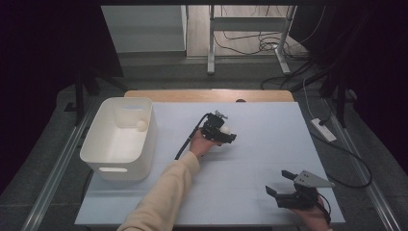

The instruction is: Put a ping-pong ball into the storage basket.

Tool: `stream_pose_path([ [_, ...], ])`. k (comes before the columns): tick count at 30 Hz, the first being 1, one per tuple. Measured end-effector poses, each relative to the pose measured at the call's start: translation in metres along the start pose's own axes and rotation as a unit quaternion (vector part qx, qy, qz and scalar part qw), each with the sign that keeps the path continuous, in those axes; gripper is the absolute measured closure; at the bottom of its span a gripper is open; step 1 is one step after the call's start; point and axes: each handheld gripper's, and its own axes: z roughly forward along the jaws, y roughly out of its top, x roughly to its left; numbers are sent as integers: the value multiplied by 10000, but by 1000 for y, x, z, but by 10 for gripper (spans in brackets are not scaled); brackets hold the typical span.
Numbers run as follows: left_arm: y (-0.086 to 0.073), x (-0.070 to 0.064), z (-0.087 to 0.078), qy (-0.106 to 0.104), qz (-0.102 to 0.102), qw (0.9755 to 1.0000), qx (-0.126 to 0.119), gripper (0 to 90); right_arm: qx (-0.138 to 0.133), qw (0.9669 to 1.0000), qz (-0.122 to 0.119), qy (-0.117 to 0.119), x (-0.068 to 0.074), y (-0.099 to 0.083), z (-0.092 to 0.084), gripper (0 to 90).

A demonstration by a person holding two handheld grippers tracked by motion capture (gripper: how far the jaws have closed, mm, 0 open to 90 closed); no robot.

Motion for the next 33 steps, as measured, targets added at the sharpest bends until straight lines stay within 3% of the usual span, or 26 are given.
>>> stream_pose_path([
  [18,1,7,6,65,-60,10000,28,254,-20,10000,30,6,-1,0,0,117],
  [25,1,8,11,28,-77,9999,71,336,-18,10000,29,-16,-2,0,0,118],
  [33,1,7,13,27,-36,9999,108,497,-21,10000,35,-14,-2,-1,-1,118],
])
